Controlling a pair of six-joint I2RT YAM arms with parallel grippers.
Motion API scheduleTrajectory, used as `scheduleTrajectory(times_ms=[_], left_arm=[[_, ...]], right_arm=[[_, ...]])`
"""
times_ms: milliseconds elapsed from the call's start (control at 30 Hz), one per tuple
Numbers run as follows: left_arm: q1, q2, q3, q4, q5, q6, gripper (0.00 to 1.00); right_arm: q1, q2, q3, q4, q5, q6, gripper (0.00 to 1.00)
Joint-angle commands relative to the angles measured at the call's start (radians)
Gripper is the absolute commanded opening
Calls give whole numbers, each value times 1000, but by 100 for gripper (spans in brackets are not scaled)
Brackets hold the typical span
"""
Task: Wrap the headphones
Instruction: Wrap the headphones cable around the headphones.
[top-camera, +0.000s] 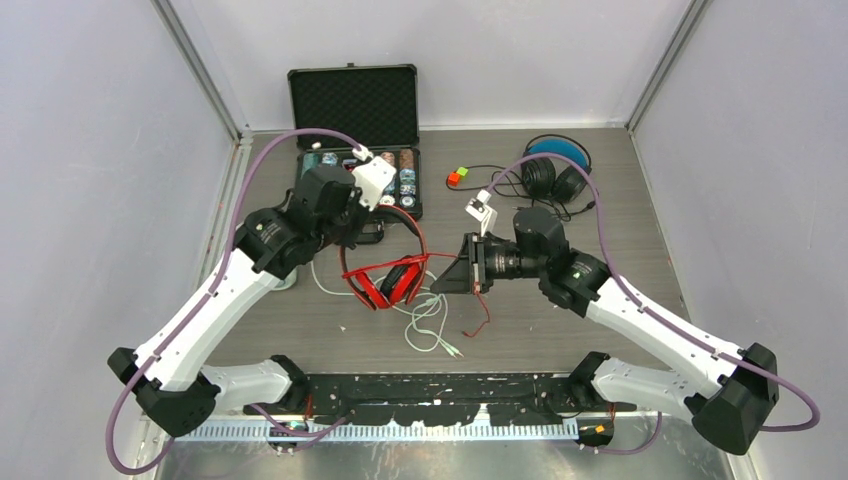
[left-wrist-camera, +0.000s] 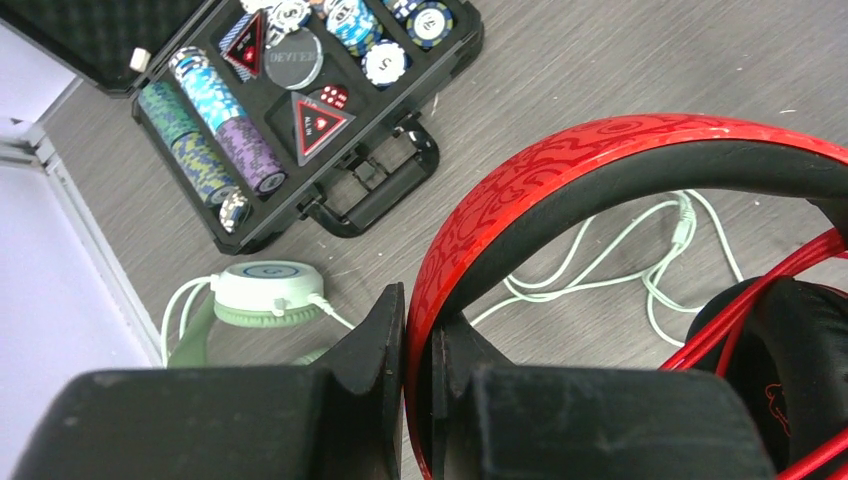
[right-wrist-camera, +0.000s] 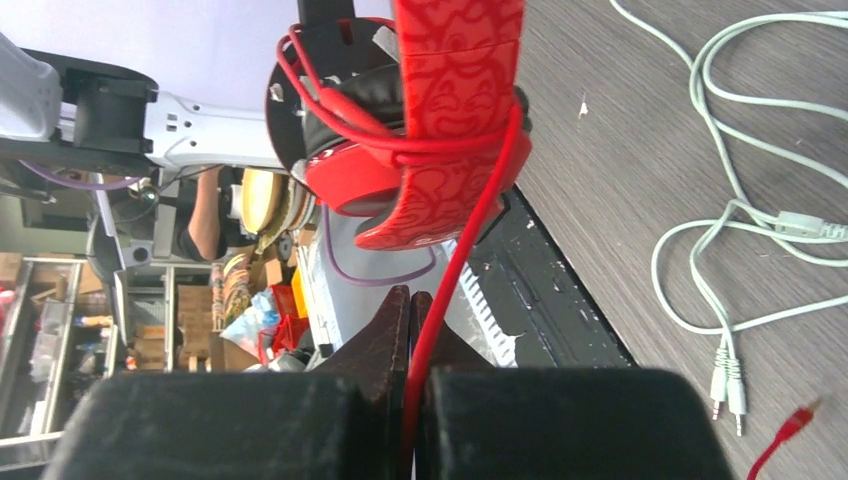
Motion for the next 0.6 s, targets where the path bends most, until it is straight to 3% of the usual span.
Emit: scheduleTrajectory(times_ms=[0,567], left_arm=[[4,-29,-5,65,-110,-8,0],[-28,13,-27,27,-327,-336,0]], right_arm=[[-6,5,41,123,-27,88,6],[10,181,225,247,87,323,8]])
